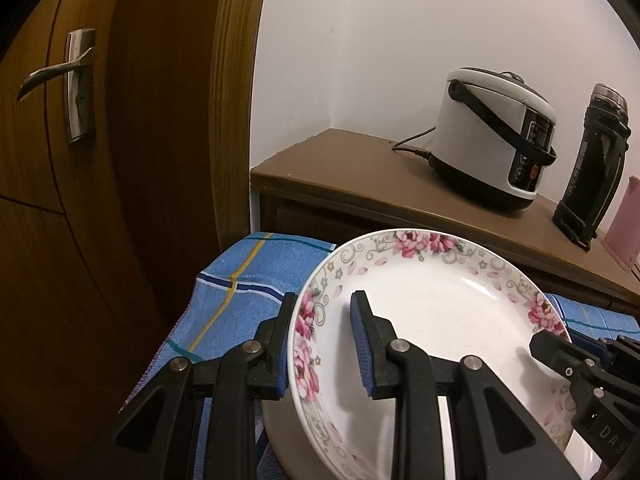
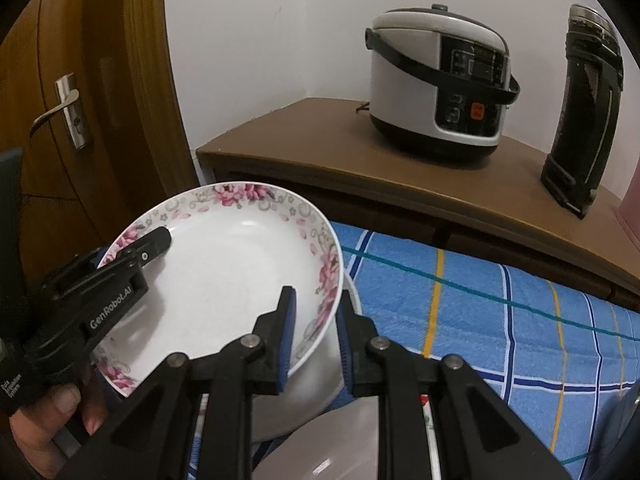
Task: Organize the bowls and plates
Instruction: 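Carry the bowl over the gray plate and lower it onto it with both grippers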
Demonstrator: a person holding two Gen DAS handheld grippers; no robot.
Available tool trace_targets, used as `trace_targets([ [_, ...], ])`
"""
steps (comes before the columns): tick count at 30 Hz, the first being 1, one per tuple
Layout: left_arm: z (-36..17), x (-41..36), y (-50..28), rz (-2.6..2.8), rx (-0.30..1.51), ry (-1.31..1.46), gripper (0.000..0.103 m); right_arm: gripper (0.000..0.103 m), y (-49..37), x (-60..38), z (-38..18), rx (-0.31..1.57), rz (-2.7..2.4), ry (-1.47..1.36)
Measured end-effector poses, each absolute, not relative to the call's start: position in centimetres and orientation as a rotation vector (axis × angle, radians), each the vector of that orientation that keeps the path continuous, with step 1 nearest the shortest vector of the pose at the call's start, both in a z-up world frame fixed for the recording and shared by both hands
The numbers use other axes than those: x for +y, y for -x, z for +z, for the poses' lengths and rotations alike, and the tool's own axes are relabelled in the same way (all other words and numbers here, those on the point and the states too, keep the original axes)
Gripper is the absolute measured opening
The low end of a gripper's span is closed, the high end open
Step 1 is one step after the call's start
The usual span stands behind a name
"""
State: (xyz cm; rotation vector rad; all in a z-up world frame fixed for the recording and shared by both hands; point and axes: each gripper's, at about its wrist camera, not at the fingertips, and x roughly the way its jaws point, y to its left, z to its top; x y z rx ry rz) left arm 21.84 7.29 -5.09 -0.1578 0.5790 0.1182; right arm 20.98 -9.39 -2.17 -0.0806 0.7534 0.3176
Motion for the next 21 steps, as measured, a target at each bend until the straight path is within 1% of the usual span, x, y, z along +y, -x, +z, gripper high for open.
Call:
trace_targets([
  [21,-5.9,7.6,-22.9,0.093,0.680,0.187,0.029,0.020,-22.4,-8.4,-2.7,0.826,0.301,0.155],
])
